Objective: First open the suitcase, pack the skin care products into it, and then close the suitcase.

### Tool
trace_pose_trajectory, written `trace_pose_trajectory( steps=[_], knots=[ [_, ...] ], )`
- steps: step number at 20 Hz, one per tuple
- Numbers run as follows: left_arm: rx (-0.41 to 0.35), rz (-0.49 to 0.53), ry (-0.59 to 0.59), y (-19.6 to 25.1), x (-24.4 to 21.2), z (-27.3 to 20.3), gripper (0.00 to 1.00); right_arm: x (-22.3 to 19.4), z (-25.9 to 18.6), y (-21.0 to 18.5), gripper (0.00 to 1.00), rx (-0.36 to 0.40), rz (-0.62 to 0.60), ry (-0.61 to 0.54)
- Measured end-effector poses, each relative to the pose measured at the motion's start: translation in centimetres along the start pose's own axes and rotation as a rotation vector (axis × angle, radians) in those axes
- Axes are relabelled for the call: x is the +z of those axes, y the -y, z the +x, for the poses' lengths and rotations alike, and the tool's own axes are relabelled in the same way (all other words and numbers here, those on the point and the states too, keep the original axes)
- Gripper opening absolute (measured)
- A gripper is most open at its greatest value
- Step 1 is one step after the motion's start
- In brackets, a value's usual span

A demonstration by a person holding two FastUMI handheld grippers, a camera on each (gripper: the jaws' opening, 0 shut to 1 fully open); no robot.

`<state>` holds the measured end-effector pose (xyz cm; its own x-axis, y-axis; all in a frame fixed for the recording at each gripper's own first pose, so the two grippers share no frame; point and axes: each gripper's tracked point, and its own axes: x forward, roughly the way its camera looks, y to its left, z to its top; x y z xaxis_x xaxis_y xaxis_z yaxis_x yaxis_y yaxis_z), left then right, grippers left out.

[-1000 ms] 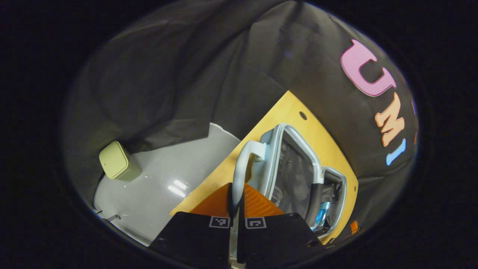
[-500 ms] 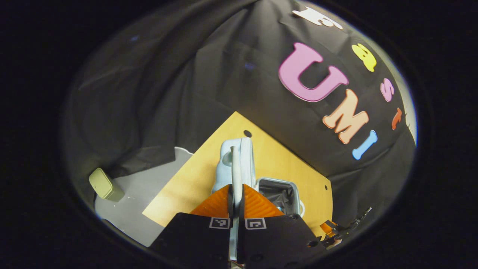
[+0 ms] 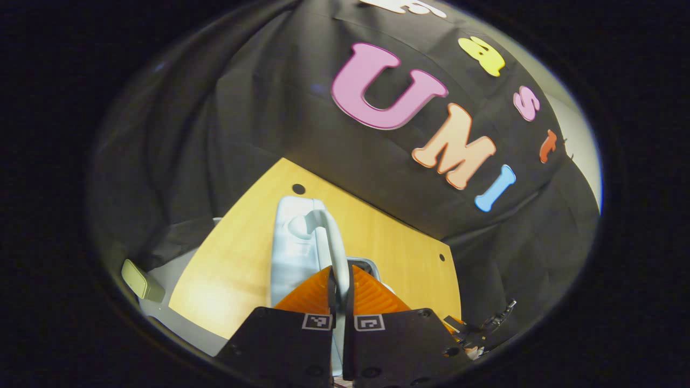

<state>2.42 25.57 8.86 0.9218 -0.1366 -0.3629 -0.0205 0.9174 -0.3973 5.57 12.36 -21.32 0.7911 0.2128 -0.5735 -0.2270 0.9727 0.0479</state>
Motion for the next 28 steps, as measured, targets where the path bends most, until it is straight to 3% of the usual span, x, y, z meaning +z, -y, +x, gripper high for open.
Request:
trace_pose_trajectory(
  steps=[2, 3, 4, 8, 11, 13, 16, 17, 28],
  knots=[
    [-0.029, 0.024, -0.025, 2.8, -0.6, 1.5, 0.01, 0.0, -0.5, 1.0, 0.98, -0.011, 0.010, 0.004],
    [-0.044, 0.036, -0.041, 4.0, -1.1, 2.2, 0.01, 0.1, -0.6, 1.5, 0.94, -0.017, 0.010, 0.007],
    [-0.059, 0.045, -0.059, 5.2, -1.7, 2.9, 0.01, 0.1, -0.8, 2.0, 0.98, -0.022, 0.011, 0.012],
    [-0.125, 0.086, -0.153, 10.5, -5.2, 6.9, 0.01, -0.1, -1.4, 3.4, 0.98, -0.037, 0.033, 0.014],
    [-0.141, 0.142, -0.236, 12.8, -8.3, 9.7, 0.04, 0.0, -1.9, 4.0, 0.98, -0.042, 0.045, 0.023],
    [-0.137, 0.169, -0.282, 13.8, -10.4, 11.6, 0.01, 0.3, -2.1, 4.3, 0.98, -0.043, 0.053, 0.031],
    [-0.115, 0.202, -0.348, 14.8, -13.8, 14.3, 0.01, 0.8, -2.3, 4.7, 0.94, -0.046, 0.051, 0.050],
    [-0.105, 0.217, -0.367, 15.0, -14.8, 15.0, 0.01, 1.0, -2.5, 4.9, 0.98, -0.049, 0.048, 0.059],
    [0.066, 0.374, -0.575, 13.3, -22.8, 20.8, 0.02, 2.3, -4.6, 7.1, 0.98, -0.080, 0.068, 0.121]
  ],
)
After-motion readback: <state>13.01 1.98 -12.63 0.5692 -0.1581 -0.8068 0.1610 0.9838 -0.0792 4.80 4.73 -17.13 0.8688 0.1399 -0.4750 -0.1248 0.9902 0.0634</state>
